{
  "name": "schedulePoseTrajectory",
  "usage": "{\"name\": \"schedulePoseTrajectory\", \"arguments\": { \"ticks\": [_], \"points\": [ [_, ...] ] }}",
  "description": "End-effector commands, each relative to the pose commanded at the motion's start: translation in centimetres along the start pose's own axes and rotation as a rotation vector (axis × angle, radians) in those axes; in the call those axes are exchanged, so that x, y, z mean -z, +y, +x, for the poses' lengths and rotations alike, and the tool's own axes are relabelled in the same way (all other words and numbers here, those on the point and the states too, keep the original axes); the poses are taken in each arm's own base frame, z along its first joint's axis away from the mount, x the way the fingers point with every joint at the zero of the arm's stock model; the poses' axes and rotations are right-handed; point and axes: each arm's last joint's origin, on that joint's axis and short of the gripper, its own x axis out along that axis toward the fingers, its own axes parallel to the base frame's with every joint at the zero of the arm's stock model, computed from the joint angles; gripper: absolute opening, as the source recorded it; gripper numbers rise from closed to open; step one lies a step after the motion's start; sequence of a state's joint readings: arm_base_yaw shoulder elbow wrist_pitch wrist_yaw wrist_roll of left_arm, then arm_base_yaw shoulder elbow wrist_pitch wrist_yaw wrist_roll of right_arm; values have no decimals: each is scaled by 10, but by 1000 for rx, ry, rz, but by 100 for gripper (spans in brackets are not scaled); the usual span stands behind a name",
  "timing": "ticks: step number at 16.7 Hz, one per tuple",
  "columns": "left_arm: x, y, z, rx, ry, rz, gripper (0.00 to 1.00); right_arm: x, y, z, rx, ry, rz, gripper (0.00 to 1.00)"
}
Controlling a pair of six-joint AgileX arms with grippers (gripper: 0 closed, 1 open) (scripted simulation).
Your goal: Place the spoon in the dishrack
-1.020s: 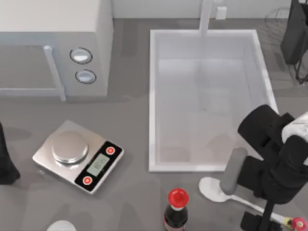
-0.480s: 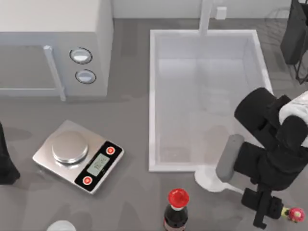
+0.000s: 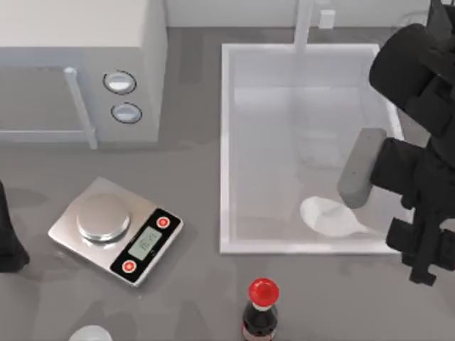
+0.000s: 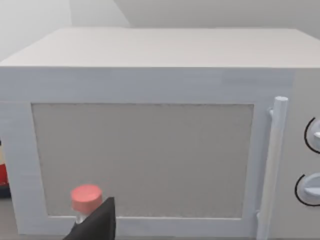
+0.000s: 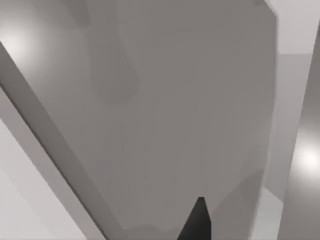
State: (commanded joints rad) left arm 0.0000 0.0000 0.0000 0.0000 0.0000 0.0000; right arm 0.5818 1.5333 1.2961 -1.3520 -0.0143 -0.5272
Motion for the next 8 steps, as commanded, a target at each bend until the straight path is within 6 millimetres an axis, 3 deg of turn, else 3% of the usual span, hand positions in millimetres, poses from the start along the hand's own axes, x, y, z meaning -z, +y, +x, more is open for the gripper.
{"name": "schedulePoseTrajectory", "arguments": {
  "ticks": [4,8],
  "points": [
    [0,0,0,0,0,0,100,13,7,-45,19,-32,8,0],
    [0,0,0,0,0,0,100,15,8,-49,22,-37,10,0]
  ]
}}
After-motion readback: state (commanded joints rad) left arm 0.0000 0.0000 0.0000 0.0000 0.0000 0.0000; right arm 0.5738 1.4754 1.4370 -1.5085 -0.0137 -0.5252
